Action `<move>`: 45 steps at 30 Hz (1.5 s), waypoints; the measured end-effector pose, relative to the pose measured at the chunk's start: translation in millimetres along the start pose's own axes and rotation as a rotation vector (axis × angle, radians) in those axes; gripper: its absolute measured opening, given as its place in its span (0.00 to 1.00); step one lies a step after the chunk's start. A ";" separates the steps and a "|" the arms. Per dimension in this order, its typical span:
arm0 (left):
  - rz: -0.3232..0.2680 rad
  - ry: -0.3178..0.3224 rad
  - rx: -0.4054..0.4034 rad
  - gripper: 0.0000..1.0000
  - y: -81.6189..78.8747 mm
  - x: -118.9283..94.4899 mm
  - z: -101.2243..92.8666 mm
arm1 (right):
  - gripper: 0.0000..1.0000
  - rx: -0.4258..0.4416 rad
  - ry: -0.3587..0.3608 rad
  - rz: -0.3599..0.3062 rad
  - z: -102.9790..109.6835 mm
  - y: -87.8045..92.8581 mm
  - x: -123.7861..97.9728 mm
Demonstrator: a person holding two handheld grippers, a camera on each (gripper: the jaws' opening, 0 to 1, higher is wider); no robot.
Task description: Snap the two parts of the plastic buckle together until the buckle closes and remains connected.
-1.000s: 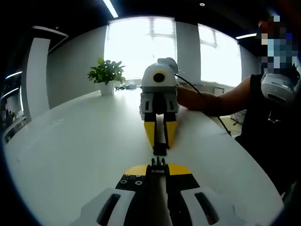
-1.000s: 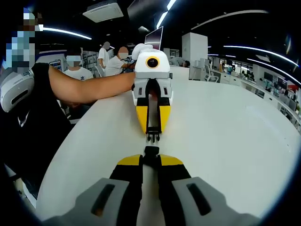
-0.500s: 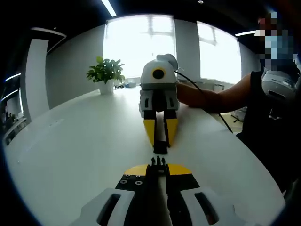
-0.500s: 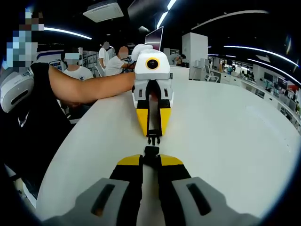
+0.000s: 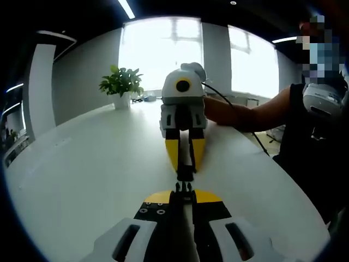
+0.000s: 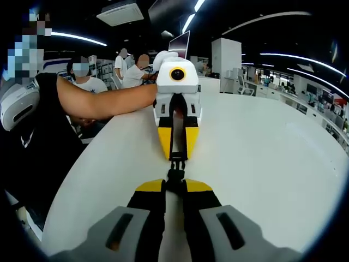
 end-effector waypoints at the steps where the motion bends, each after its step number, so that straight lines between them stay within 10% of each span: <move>1: -0.001 0.004 0.003 0.10 -0.1 0.5 -0.4 | 0.10 0.000 0.000 0.000 -0.1 -0.1 0.1; 45: -0.006 0.014 -0.003 0.10 -1.6 2.0 0.7 | 0.11 -0.019 0.006 -0.024 0.5 -0.3 2.6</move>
Point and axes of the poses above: the point that each gripper's makers call its tool centre point, and the gripper's own axes: x roughly forward along the fingers, z roughly to its left, y roughly out of its underside, the point moved 8 cm from there along -x, roughly backward along the fingers, and after that the axes turned 5 degrees about y, right-handed, at the moved point
